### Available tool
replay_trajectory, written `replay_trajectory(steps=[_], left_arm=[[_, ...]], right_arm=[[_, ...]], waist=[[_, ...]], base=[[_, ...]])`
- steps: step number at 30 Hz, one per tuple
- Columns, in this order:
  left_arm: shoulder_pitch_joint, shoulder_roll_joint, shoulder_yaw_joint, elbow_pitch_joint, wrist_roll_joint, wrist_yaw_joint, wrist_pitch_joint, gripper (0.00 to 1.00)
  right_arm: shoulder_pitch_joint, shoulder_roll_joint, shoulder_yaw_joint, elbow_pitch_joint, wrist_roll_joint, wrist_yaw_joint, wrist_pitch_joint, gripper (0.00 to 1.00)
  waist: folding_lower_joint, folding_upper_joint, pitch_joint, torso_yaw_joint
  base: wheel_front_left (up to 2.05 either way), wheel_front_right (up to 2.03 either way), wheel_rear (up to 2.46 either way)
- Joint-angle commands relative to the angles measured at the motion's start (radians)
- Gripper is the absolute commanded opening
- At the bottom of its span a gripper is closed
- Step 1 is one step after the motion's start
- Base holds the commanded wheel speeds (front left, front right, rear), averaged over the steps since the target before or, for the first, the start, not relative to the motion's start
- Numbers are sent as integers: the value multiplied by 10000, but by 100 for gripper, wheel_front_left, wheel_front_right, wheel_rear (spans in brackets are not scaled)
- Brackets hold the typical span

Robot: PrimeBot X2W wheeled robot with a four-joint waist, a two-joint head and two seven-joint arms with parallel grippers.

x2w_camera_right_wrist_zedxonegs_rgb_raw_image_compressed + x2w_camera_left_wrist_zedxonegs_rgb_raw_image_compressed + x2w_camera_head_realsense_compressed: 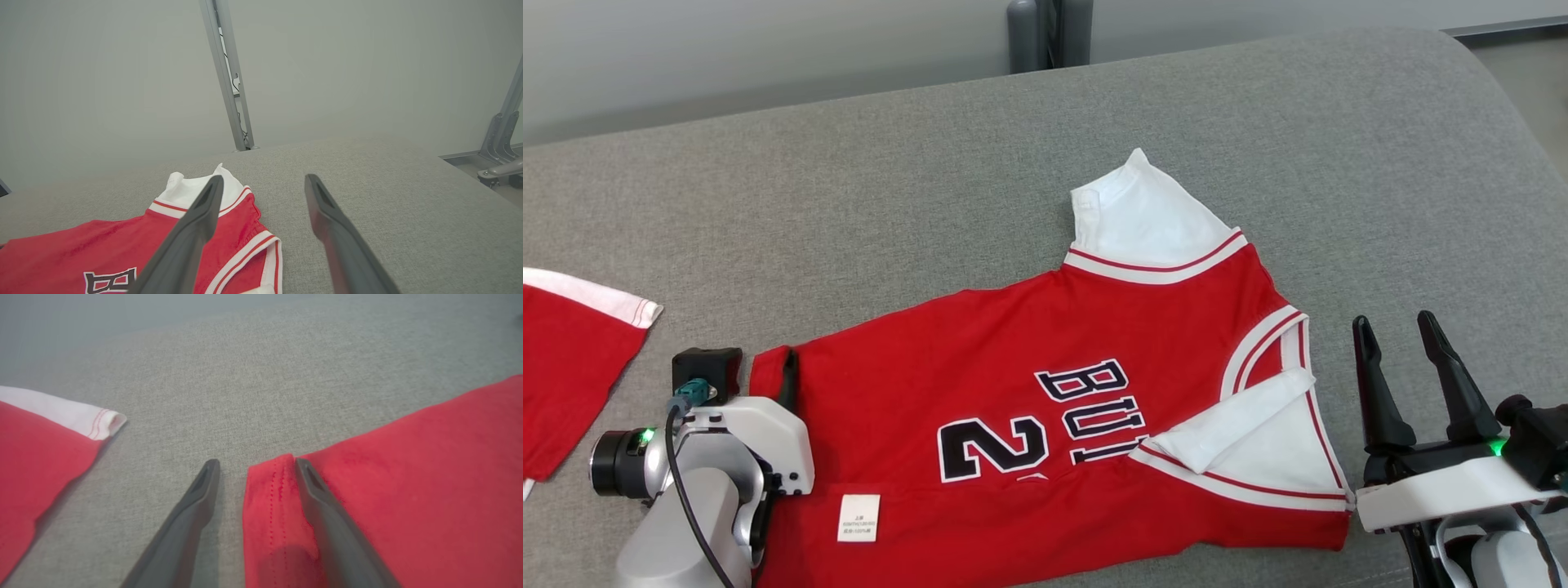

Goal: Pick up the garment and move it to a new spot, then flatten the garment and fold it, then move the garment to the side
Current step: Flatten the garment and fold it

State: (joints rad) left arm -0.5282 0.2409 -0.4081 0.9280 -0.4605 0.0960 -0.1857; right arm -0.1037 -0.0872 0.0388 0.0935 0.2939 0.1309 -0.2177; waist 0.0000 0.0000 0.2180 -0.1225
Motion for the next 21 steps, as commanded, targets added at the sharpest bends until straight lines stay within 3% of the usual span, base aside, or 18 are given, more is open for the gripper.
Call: replay_trajectory(steps=[1,2,11,21], left_arm=[[-197,27,21,67,-51,-76,-95,9],[-225,13,27,89,-73,-136,-135,0],[-277,-226,215,-502,-306,-516,-695,0],[502,-638,487,-2617,-66,-443,-788,0]], right_arm=[[-110,3,-41,35,-18,-4,-47,100],[-117,6,-53,49,-10,-4,-34,100],[-467,-232,-87,191,-134,-4,296,100],[-1995,-746,-278,1058,-177,-4,1486,100]], waist=[[0,0,10,33],[0,0,18,60],[0,0,54,632],[0,0,100,1753]], base=[[0,0,0],[0,0,0],[0,0,0],[0,0,0]])
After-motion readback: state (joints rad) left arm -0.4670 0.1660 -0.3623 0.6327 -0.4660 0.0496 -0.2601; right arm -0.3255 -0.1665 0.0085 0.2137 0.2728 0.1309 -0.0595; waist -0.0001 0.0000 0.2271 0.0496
